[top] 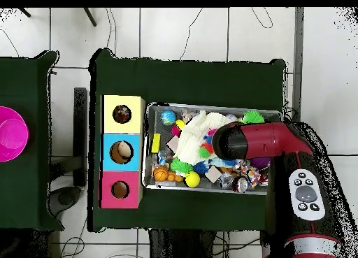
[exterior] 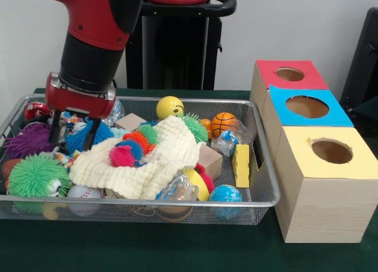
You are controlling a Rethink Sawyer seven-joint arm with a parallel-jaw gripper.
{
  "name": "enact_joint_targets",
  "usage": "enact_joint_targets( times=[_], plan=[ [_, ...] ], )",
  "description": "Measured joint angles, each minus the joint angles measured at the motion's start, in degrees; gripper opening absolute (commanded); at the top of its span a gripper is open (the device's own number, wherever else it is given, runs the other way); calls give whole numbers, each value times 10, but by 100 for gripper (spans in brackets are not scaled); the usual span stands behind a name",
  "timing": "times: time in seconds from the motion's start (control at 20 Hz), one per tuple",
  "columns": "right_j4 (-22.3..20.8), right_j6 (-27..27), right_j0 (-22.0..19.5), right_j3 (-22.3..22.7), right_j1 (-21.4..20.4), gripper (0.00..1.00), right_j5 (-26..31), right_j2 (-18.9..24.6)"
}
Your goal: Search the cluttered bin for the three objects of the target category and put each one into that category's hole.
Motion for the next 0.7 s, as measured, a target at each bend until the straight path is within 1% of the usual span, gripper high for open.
enact_joint_targets(
  times=[0.25,0.7],
  plan=[
    [-17,0,0,-6,8,100,0,-7],
    [-46,0,-3,-8,34,100,-1,-36]
  ],
)
